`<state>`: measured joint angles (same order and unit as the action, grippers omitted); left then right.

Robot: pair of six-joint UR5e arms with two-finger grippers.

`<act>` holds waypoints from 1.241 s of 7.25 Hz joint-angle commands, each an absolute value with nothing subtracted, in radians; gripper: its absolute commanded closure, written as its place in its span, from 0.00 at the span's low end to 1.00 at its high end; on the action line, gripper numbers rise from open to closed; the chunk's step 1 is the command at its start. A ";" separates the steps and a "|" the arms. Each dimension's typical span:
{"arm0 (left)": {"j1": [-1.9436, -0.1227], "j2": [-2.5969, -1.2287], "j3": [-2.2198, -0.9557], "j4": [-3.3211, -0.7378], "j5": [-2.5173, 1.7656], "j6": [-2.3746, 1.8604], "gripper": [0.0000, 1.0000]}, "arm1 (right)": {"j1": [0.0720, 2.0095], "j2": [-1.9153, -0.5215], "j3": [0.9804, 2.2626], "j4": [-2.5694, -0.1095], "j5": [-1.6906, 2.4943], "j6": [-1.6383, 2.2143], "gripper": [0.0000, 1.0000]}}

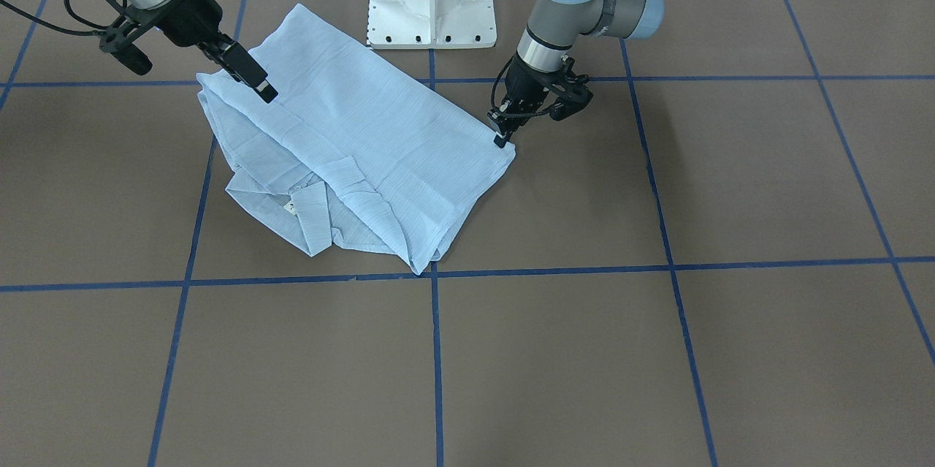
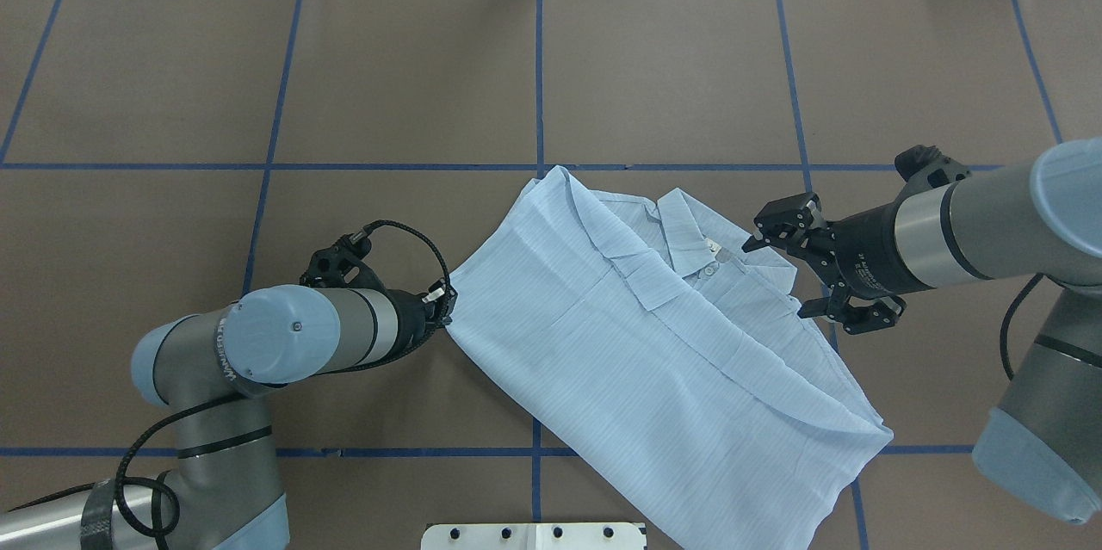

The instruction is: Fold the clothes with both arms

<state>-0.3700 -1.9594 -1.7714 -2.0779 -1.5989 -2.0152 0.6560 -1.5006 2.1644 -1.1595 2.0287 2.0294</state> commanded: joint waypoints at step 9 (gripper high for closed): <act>-0.799 -2.155 -1.371 -2.379 -1.780 -1.572 0.38 | 0.538 -1.325 2.056 -1.173 1.891 2.031 0.00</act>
<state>-0.7897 -2.2555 -1.2236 -2.3804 -1.6898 -1.5779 0.6029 -1.3554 2.0869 -1.1666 1.9656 2.0317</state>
